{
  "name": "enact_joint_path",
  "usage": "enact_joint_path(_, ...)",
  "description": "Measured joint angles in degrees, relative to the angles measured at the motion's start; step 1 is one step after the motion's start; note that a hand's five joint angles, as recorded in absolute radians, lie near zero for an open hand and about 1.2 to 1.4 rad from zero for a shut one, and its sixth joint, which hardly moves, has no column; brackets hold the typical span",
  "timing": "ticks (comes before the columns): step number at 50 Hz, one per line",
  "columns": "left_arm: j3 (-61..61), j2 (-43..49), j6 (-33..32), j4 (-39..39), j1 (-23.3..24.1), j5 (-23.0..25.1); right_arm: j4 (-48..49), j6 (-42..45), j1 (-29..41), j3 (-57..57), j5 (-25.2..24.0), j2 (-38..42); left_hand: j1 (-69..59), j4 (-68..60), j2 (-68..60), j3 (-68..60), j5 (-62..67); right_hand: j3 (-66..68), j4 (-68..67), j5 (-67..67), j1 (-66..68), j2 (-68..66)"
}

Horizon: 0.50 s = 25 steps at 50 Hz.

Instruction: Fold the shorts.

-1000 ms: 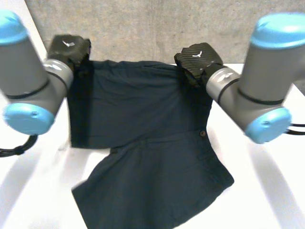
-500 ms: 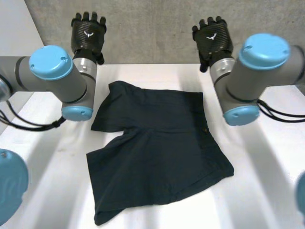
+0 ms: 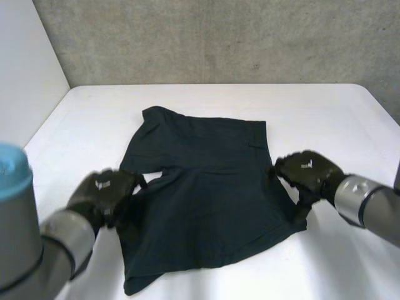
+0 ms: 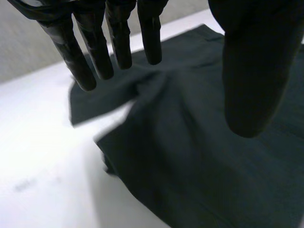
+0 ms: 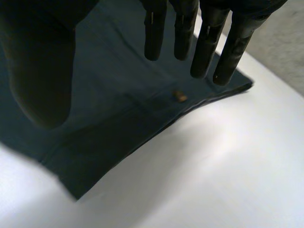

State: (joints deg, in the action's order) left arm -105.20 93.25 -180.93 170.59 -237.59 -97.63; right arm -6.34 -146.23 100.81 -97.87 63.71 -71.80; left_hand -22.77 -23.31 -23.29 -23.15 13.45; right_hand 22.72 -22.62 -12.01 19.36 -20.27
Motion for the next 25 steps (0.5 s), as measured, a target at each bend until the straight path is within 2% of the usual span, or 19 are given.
enact_joint_path(7, -7.17, -0.58, 1.66, 1.69, 2.23, -0.16, 7.73, 3.01, -3.08, -9.29, -4.9, -0.28, 0.0, -0.13, -0.24, -0.25, 0.34, 4.55, -4.69, -4.16, 3.86, -5.87)
enact_joint_path(17, -8.7, 4.17, 1.25, 3.91, 2.85, -3.54, 14.6, 4.17, -3.2, -13.48, -5.41, 0.87, -5.37, -4.93, -4.71, -4.8, 4.83, 13.52, -13.08, -12.36, 11.47, -16.0)
enact_joint_path(19, -8.63, 5.38, 1.2, 4.0, 3.38, -4.37, 15.73, 4.21, -3.12, -13.58, -5.56, 1.33, -5.38, -5.37, -5.14, -5.15, 5.35, 25.98, -25.2, -23.96, 21.63, -28.53)
enact_joint_path(22, -8.46, 6.66, 1.15, 4.04, 4.48, -5.04, 17.07, 4.11, -3.05, -13.54, -6.21, 1.7, -5.39, -5.57, -5.39, -5.43, 5.51, 28.03, -28.16, -26.67, 24.02, -31.53)
enact_joint_path(23, -8.38, 7.06, 1.14, 4.05, 4.9, -5.22, 17.45, 4.06, -3.03, -13.53, -6.46, 1.77, -5.93, -5.91, -5.86, -5.96, 5.86, 41.95, -42.32, -40.29, 32.69, -45.08)
enact_joint_path(25, -8.25, 7.51, 1.14, 4.08, 5.39, -5.41, 17.82, 4.0, -2.99, -13.51, -6.73, 1.83, -10.02, -9.08, -9.09, -9.22, 8.91, 44.52, -45.08, -42.88, 34.08, -46.66)
